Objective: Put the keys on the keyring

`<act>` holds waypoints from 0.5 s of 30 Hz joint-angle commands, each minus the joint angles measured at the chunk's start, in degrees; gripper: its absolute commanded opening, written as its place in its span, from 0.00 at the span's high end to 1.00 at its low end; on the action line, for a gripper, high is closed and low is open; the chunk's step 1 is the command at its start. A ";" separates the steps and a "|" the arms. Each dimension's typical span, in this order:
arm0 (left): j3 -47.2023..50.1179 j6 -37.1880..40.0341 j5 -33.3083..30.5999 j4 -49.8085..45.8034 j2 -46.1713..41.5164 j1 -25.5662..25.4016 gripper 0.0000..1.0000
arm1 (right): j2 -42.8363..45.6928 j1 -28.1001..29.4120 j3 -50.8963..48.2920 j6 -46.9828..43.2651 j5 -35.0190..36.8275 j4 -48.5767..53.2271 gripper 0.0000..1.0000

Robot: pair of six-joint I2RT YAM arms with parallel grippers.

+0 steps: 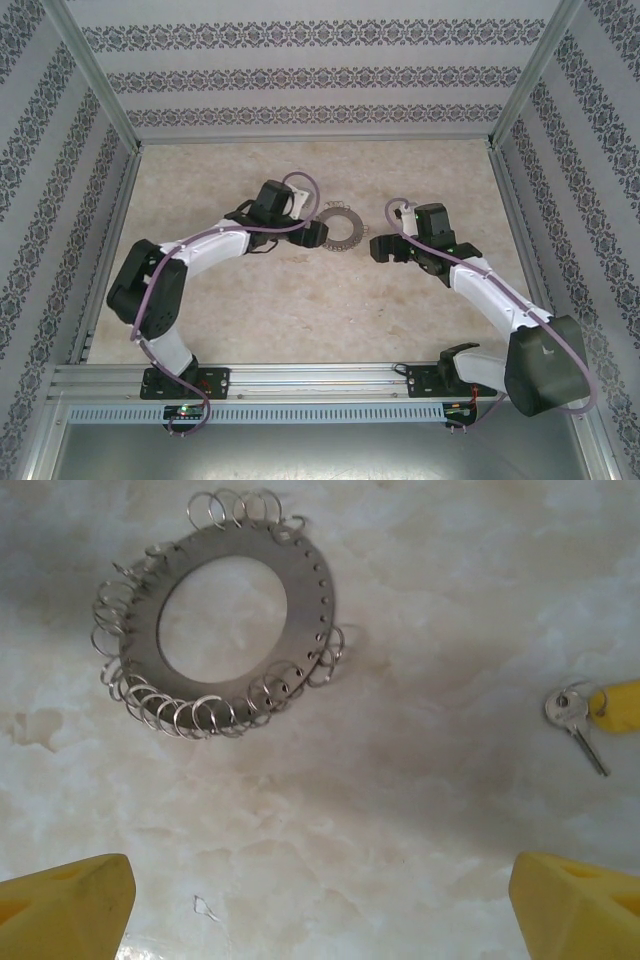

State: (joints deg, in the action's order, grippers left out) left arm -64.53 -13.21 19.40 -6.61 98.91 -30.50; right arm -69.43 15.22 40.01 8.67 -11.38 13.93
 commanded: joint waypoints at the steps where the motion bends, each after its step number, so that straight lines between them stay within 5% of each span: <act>1: -5.41 4.67 -2.99 -6.20 3.38 -3.77 0.16 | -0.08 -0.79 0.28 0.77 -3.20 0.93 0.06; 5: -10.92 5.59 -7.29 -10.66 8.45 -5.89 0.36 | 1.60 -3.21 -1.60 2.76 -6.21 -1.71 0.08; 15: -13.40 2.94 -10.68 -12.46 13.05 -7.23 0.60 | 1.01 -4.63 -1.77 2.12 -6.26 -2.46 0.07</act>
State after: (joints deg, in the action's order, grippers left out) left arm -77.08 -9.45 10.61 -16.73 111.63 -37.45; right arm -68.45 11.35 39.29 10.35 -16.14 12.97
